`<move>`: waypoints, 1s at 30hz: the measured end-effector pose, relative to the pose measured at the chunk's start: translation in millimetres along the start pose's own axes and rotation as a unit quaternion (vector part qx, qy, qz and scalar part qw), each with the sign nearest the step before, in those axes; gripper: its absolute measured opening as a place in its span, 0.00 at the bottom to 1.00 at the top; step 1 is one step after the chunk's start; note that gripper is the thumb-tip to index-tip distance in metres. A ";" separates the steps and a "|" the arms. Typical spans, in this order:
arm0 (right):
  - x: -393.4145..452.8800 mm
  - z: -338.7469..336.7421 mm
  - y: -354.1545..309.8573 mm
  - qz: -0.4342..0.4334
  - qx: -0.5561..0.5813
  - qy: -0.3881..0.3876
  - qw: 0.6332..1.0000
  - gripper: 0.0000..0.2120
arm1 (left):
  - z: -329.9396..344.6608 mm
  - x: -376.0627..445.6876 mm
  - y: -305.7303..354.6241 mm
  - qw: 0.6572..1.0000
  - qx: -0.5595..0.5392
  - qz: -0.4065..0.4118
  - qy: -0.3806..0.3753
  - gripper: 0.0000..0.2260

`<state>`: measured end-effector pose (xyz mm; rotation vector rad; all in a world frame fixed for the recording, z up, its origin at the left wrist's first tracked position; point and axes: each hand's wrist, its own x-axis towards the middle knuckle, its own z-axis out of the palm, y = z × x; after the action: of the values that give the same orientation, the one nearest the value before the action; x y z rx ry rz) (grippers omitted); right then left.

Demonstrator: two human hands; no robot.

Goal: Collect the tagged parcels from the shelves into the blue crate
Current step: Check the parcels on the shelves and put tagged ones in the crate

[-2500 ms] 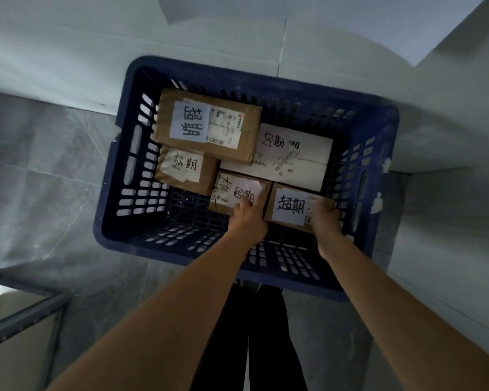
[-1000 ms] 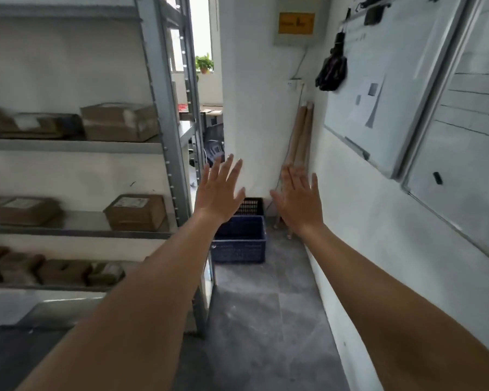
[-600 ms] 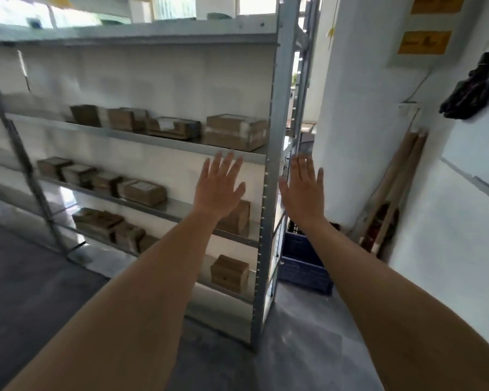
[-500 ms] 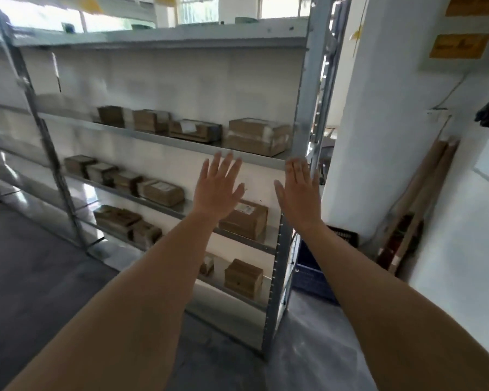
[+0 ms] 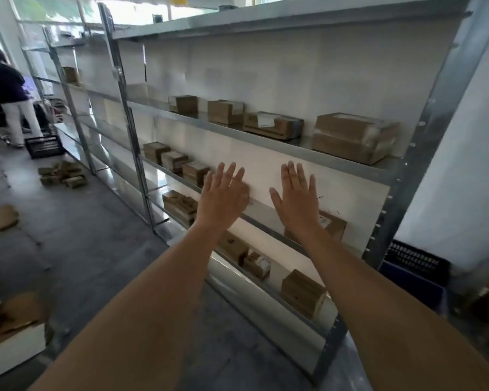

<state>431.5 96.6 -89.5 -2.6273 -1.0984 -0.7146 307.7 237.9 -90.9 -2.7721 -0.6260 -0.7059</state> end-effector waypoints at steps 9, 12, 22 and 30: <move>129.4 71.0 -39.8 -0.079 0.042 0.000 0.996 0.32 | 59.4 82.9 -78.2 0.998 0.022 -0.060 0.001 0.27; 174.9 93.7 -58.1 -0.098 0.062 -0.011 0.993 0.34 | 73.8 113.6 -105.5 0.997 0.026 -0.075 -0.005 0.28; 287.8 175.0 -142.1 -0.148 0.116 -0.036 0.982 0.35 | 142.9 184.3 -212.6 0.991 0.040 -0.130 -0.021 0.28; 394.8 237.2 -240.9 -0.160 0.136 -0.028 0.977 0.34 | 181.1 253.7 -347.5 0.990 0.056 -0.125 -0.021 0.29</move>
<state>583.2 593.6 -92.9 -2.2803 -1.5384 -0.5032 426.0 689.4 -86.9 -2.6381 -1.0013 -0.6396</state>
